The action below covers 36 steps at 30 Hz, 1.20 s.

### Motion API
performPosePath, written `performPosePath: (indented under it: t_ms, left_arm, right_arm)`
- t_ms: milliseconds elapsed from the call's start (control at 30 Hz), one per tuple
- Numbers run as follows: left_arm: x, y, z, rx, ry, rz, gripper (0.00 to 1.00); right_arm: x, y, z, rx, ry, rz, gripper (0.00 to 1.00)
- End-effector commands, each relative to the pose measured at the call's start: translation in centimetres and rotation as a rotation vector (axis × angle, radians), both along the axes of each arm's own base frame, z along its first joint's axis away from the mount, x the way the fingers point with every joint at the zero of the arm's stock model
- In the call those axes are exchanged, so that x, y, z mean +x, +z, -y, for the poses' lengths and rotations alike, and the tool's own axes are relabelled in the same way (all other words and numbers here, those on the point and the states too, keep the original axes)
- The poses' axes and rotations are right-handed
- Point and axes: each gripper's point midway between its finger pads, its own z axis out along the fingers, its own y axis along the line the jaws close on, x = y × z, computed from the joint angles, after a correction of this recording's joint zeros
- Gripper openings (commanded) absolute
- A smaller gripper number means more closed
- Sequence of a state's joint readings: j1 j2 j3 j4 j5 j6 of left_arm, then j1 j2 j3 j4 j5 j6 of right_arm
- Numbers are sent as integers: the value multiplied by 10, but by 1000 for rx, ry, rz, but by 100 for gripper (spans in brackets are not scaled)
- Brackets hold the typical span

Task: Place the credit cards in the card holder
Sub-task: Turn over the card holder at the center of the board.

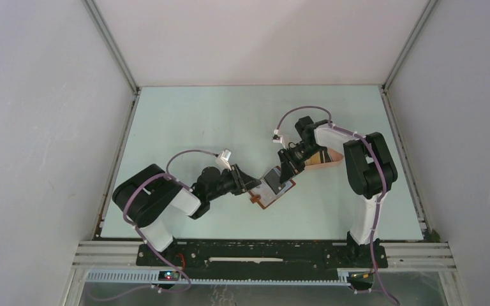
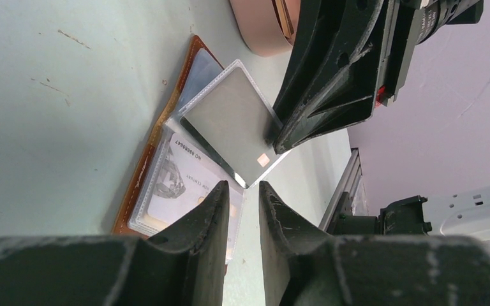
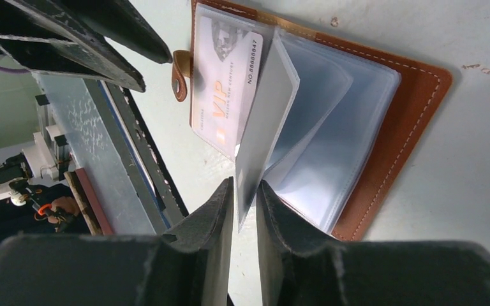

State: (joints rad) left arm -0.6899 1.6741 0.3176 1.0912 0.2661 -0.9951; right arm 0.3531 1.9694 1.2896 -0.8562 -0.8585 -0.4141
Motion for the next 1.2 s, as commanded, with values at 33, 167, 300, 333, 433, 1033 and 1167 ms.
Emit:
performPosePath:
  t_ms: [33, 167, 300, 333, 433, 1033, 1167]
  left_arm:
    - [-1, 6, 3, -30, -12, 23, 28]
    - [-2, 7, 4, -34, -13, 22, 28]
    - [-2, 6, 3, -37, -10, 19, 28]
    - [-2, 7, 3, -39, -9, 19, 28]
    - [-2, 6, 3, -42, -7, 15, 29]
    - [-5, 0, -5, -45, 23, -4, 30]
    - [-6, 1, -11, -44, 47, 2, 30]
  right_arm:
    - [5, 28, -11, 71, 8, 42, 28]
    - [2, 29, -13, 74, 17, 39, 30]
    - [-1, 29, -16, 76, 31, 34, 32]
    - [-3, 29, -18, 78, 35, 33, 33]
    - [-7, 29, -22, 84, 53, 25, 35]
    - [-28, 26, -41, 87, 140, 0, 38]
    - [-33, 20, -44, 78, 158, -17, 38]
